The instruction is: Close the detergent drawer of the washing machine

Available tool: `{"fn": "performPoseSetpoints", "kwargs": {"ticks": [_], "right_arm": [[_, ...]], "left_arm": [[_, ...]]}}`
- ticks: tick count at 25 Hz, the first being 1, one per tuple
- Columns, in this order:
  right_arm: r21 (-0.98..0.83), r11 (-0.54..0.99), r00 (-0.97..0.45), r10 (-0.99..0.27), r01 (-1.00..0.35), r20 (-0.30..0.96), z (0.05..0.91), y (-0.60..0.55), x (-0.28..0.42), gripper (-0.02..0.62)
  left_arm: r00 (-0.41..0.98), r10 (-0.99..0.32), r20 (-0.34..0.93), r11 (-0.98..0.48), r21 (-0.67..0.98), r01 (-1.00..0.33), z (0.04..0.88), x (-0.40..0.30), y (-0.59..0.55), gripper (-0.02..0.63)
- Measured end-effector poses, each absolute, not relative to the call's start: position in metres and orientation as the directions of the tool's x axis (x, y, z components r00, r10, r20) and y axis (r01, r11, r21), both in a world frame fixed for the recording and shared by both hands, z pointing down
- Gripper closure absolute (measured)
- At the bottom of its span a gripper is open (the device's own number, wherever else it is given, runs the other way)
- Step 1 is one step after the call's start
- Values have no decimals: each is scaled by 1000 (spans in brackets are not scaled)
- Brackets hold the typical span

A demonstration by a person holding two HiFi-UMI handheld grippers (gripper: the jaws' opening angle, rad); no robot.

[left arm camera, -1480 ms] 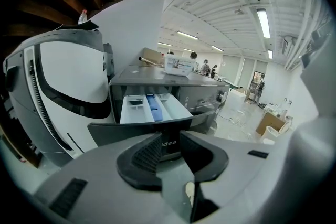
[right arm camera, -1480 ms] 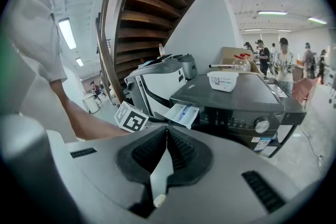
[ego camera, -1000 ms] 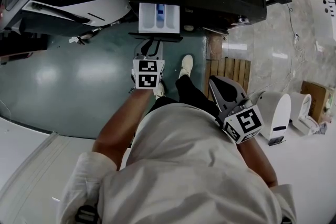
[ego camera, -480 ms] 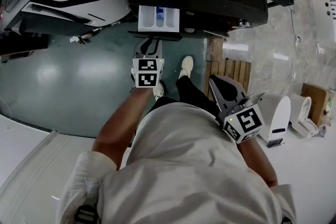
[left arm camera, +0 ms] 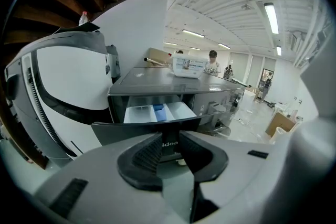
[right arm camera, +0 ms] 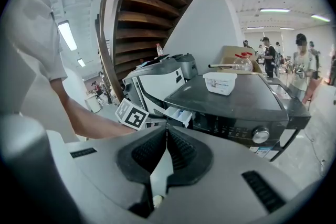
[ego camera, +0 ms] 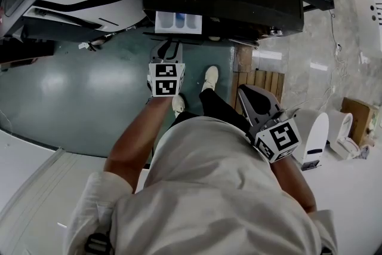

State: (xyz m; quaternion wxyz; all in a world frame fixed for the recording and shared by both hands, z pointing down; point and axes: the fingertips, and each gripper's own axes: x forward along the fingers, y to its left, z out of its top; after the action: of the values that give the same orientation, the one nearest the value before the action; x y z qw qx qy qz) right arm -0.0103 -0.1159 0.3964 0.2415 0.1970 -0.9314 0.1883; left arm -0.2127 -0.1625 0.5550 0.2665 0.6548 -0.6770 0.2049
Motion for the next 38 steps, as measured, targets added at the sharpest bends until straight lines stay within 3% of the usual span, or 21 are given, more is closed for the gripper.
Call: {"fn": "performPoseSetpoints", "kwargs": {"ticks": [38], "right_arm": [[-262, 871, -831, -246, -415, 499, 403, -186, -16, 588]], "left_arm": [[-51, -770, 636, 110, 54, -993, 556, -233, -219, 500]]}}
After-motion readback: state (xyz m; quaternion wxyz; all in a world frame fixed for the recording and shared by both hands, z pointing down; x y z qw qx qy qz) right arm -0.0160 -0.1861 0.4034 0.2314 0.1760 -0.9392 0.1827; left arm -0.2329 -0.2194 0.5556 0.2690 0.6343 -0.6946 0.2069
